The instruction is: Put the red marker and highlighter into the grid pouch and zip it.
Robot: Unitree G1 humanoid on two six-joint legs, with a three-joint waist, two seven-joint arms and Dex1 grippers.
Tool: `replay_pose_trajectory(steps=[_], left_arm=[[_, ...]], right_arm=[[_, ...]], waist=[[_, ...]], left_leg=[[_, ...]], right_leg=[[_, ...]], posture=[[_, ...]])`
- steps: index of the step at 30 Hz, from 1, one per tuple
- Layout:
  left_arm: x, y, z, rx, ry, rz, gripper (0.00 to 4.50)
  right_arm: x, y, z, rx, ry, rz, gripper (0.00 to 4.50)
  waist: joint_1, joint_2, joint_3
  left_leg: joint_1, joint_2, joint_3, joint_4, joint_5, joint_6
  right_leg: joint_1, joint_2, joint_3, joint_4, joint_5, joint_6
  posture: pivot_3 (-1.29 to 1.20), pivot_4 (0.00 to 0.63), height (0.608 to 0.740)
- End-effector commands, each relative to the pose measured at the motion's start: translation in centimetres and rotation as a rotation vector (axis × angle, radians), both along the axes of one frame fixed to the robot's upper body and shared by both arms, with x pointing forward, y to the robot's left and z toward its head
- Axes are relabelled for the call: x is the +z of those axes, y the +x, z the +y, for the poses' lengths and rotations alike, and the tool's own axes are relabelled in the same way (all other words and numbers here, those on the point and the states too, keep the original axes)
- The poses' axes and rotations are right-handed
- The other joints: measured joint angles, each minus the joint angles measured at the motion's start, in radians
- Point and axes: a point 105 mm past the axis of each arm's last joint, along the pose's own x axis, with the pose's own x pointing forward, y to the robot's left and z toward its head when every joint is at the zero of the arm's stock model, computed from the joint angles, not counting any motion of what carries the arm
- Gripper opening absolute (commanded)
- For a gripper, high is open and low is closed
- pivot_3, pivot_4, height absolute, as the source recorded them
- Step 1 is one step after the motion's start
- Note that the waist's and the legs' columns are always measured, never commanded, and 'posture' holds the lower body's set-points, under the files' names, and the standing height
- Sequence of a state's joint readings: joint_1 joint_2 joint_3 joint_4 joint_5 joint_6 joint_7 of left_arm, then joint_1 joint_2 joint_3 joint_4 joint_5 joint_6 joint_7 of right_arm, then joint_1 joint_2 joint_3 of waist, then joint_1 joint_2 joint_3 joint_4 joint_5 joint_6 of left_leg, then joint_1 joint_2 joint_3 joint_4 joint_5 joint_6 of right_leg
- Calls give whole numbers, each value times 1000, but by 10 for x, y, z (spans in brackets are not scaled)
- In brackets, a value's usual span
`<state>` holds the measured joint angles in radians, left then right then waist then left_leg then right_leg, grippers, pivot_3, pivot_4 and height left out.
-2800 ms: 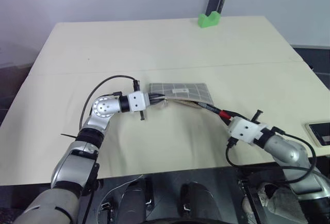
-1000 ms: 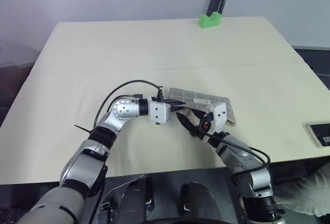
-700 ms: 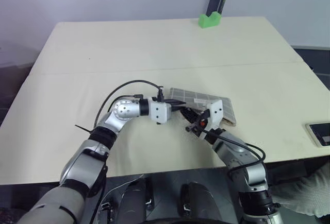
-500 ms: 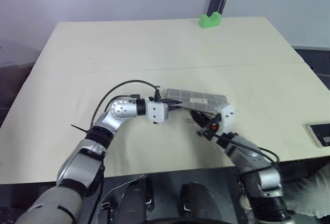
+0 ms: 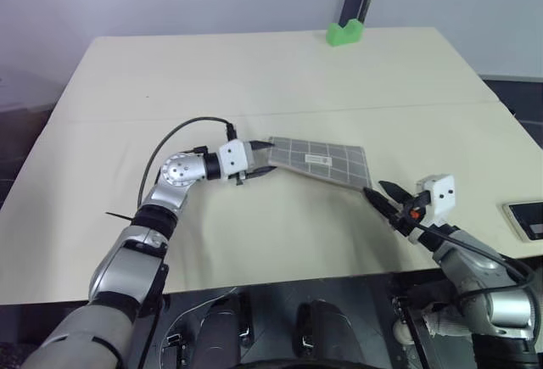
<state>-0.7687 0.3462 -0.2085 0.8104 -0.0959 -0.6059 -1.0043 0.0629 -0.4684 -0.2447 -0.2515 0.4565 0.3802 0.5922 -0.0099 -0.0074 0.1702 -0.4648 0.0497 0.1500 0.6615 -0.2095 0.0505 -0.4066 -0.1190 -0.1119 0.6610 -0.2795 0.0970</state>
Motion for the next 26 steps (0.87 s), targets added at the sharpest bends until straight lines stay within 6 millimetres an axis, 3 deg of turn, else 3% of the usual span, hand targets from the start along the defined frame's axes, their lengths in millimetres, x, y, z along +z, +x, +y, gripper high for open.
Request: replay_pose_trajectory(steps=[1, 2, 5, 9, 16, 21, 26], left_arm=[[15, -10, 4, -37, -114, 35, 4238], [15, -14, 9, -41, -136, 61, 4496], [19, -25, 20, -40, -194, 110, 4496], [21, -39, 57, 54, -284, 264, 4496], [5, -46, 123, 318, -270, 412, 4496], [2, -43, 153, 415, -285, 422, 4496], [-2, -37, 169, 473, -278, 387, 4496]], right_arm=[[19, -1, -5, 19, -37, -75, 4208], [21, -3, -7, 31, -44, -80, 4468], [27, -10, -11, 56, -58, -89, 4468], [39, -35, -14, 144, -51, -82, 4468], [40, -59, -54, 79, -136, -36, 4468], [44, -61, -86, 9, -200, -26, 4468], [41, -59, -91, 15, -220, -14, 4468]], waist=[[-1, 0, 0], [-2, 0, 0], [-3, 0, 0], [-2, 1, 0], [1, 3, 0], [4, 3, 1], [2, 3, 0]], left_leg=[[0, 0, 0, 0, 0, 0], [0, 0, 0, 0, 0, 0], [1, 0, 0, 0, 0, 0], [1, 1, -1, 0, 0, 0], [3, 1, -3, -1, -2, -3], [3, -1, -3, -7, -2, -4], [3, -1, -2, -12, -1, -5]], right_leg=[[0, 0, 0, 0, 0, 0], [0, 0, 0, 0, 0, 0], [1, 0, 0, 0, 0, 0], [1, 0, 0, 0, 0, 0], [3, -1, 0, -9, -2, -4], [3, -3, 1, -16, 0, -5], [0, -3, 1, -16, 0, -5]], posture=[[0, 150, 740], [0, 150, 740], [0, 150, 740], [0, 150, 740], [0, 150, 740], [0, 150, 740], [0, 150, 740]])
